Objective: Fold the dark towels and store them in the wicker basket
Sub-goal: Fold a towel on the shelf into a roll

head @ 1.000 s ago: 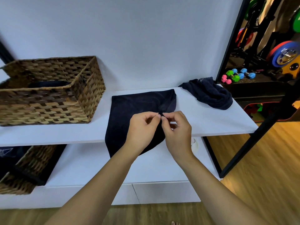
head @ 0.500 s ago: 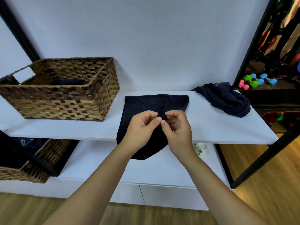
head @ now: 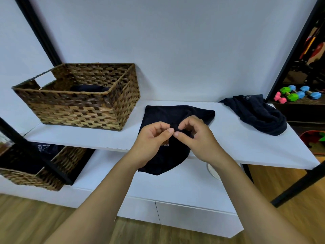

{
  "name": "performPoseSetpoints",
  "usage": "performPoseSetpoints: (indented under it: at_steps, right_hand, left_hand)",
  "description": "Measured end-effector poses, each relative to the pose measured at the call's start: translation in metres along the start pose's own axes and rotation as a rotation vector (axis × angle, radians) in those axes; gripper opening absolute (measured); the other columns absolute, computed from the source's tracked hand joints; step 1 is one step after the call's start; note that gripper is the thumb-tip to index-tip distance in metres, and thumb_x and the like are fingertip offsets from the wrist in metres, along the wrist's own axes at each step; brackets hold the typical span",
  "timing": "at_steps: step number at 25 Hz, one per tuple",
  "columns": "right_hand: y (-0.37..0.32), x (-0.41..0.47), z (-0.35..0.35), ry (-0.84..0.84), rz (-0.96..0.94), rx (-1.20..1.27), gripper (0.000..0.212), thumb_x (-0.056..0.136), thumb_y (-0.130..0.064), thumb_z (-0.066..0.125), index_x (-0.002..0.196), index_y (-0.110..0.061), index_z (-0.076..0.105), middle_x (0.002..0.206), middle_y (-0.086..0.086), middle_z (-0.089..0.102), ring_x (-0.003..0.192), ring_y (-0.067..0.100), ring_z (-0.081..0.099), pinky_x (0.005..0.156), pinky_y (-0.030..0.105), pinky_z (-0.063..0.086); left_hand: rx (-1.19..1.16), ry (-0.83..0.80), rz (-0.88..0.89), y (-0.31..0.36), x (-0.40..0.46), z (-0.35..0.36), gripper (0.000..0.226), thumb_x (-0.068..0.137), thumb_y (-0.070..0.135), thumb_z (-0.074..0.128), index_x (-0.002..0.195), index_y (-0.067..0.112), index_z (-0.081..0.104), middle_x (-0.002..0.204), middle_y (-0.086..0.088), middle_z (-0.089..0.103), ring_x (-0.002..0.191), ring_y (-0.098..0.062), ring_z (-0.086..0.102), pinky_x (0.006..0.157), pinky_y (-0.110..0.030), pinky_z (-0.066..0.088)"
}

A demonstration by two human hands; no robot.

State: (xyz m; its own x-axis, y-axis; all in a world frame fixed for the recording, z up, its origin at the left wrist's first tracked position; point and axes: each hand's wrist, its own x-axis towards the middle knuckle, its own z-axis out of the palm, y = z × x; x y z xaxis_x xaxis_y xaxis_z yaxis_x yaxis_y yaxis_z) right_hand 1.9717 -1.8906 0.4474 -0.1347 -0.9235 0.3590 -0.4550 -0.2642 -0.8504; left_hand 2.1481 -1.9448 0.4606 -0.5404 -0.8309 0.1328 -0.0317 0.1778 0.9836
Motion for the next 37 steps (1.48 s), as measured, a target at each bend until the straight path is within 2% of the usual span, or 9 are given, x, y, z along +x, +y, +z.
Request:
performPoseSetpoints:
  at_steps: [5,14,17,23,25,28,31,34,37]
  right_hand:
    - [0.0,0.004,-0.005,-0.013,-0.002,0.051,0.016,0.089,-0.024,0.073,0.087,-0.032,0.059,0.083,-0.016,0.058,0.082,0.009,0.055,0.077,0.026,0.045]
    - [-0.006,0.009,-0.013,-0.007,0.021,0.151,0.014,0.088,-0.013,0.075,0.084,-0.02,0.063,0.081,0.002,0.063,0.074,0.01,0.056,0.072,0.028,0.048]
    - [-0.006,0.011,-0.013,-0.029,0.028,0.123,0.016,0.086,-0.016,0.077,0.082,-0.018,0.062,0.082,0.005,0.065,0.073,0.012,0.057,0.071,0.029,0.049]
    - [0.006,0.017,-0.005,-0.083,0.004,0.092,0.025,0.087,-0.034,0.076,0.074,-0.024,0.057,0.07,-0.009,0.058,0.07,0.009,0.051,0.066,0.023,0.043]
    - [0.025,0.017,-0.004,-0.166,0.066,-0.13,0.026,0.089,-0.045,0.071,0.076,-0.031,0.054,0.076,-0.014,0.059,0.088,0.014,0.047,0.069,0.026,0.043]
    - [0.053,0.013,-0.01,-0.254,0.132,-0.607,0.017,0.097,-0.045,0.06,0.088,-0.031,0.056,0.079,-0.008,0.059,0.099,0.021,0.038,0.083,0.035,0.045]
    - [0.069,0.014,-0.016,-0.277,-0.002,-0.85,0.015,0.102,-0.034,0.05,0.105,-0.032,0.065,0.099,-0.015,0.064,0.103,0.016,0.044,0.108,0.043,0.026]
    - [0.075,0.019,-0.018,-0.234,0.033,-1.117,0.031,0.102,-0.042,0.05,0.128,-0.029,0.06,0.118,-0.01,0.065,0.118,0.021,0.044,0.105,0.05,0.014]
    - [0.068,0.029,-0.025,0.044,-0.107,-1.197,0.017,0.088,-0.031,0.073,0.098,-0.017,0.071,0.09,-0.001,0.066,0.103,0.027,0.049,0.099,0.053,0.023]
  left_hand:
    - [-0.037,0.019,-0.006,-0.005,0.006,0.005,0.016,0.099,0.027,0.057,0.096,0.016,0.069,0.088,-0.011,0.061,0.087,-0.029,0.057,0.091,-0.058,0.053]
    - [0.073,0.066,0.084,-0.004,0.01,0.007,0.014,0.1,0.011,0.06,0.101,0.011,0.074,0.088,-0.012,0.07,0.084,-0.022,0.064,0.085,-0.046,0.056]
    - [0.089,0.011,0.141,0.0,0.006,0.004,0.012,0.099,0.013,0.062,0.093,0.017,0.072,0.082,-0.001,0.069,0.082,-0.017,0.064,0.08,-0.04,0.056]
    - [0.105,-0.012,0.116,0.009,0.007,-0.019,0.015,0.09,-0.005,0.067,0.093,0.009,0.064,0.082,0.005,0.064,0.08,-0.007,0.061,0.079,-0.021,0.052]
    - [0.074,0.068,0.131,0.021,0.008,-0.035,0.016,0.091,-0.01,0.063,0.094,0.005,0.065,0.088,-0.003,0.069,0.084,-0.011,0.065,0.084,-0.026,0.053]
    - [0.062,0.227,0.141,0.043,0.006,-0.067,0.016,0.093,-0.01,0.059,0.097,0.004,0.066,0.083,0.002,0.073,0.076,-0.008,0.068,0.073,-0.02,0.054]
    - [0.13,0.329,0.159,0.058,0.004,-0.097,0.016,0.094,-0.005,0.061,0.099,0.009,0.068,0.088,0.0,0.074,0.084,-0.012,0.069,0.078,-0.023,0.056]
    - [0.199,0.389,0.186,0.068,0.001,-0.118,0.018,0.096,-0.001,0.062,0.099,0.014,0.07,0.092,-0.002,0.073,0.089,-0.016,0.069,0.084,-0.027,0.057]
    - [0.343,0.462,0.191,0.078,-0.003,-0.135,0.02,0.098,0.004,0.061,0.101,0.021,0.072,0.096,-0.001,0.074,0.089,-0.01,0.069,0.085,-0.021,0.055]
